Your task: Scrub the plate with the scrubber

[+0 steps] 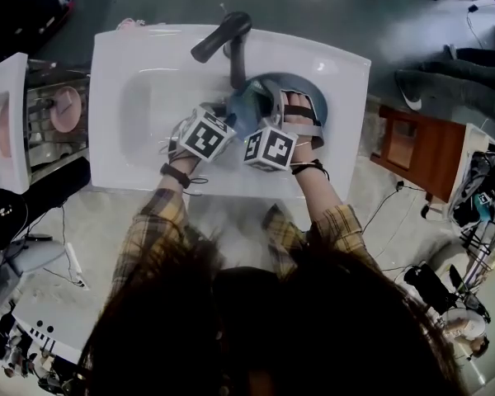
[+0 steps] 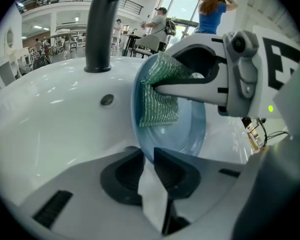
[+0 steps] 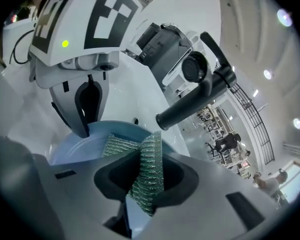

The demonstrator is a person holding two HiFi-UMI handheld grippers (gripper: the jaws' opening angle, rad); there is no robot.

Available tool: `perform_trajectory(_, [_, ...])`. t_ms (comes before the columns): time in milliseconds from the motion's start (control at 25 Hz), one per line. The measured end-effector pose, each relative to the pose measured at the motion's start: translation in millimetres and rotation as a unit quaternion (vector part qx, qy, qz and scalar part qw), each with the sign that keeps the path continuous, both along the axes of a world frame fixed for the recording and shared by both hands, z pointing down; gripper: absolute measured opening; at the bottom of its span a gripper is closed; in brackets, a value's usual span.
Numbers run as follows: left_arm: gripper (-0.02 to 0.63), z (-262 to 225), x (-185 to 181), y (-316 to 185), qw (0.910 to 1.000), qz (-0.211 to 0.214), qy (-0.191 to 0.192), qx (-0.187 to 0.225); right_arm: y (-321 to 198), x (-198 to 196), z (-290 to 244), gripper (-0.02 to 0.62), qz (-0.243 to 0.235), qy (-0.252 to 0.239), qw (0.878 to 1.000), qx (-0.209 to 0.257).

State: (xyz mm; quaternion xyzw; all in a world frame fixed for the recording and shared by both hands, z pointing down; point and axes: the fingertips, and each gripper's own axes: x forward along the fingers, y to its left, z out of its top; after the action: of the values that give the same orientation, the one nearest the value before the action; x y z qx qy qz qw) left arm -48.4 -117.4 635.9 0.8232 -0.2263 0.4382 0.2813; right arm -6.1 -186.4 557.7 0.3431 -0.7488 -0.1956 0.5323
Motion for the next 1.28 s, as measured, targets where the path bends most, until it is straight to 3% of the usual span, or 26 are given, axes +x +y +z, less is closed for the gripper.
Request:
perform_trajectory(320, [0.063,5.2,1.7,-2.2,1.0,-0.008,-0.003,-0.004,26.4,-14.9,29.6,0.095,-0.014,0.01,0.999,-0.051])
perform_trajectory(520, [0.064,3.6,3.3,-3.3,1.0,-0.006,0.001,-0.004,34.0,-4.5,33.6,0.094,0.002,-0.013,0.997,-0.071])
perform_trajectory(760, [0.063,3.2,3.2,-4.5,0.9999,-0.006,0.007,-0.005,63.2,12.0,51.8,0.095,-0.011,0.015,0.994,-0.107])
perform_trajectory(1040, [0.063,0.5,4.3,-6.9,1.0,-0.004,0.008,-0.003,82.3,48.6,62.6,0.097,-0.015,0.053,0.99,-0.129])
perform_trajectory(1280, [0.063,-1.2,1.8,-6.6,0.9999,-0.008,0.01,-0.005,67.8,93.5,44.3,0.098,0.029,0.065,0.992,-0.109])
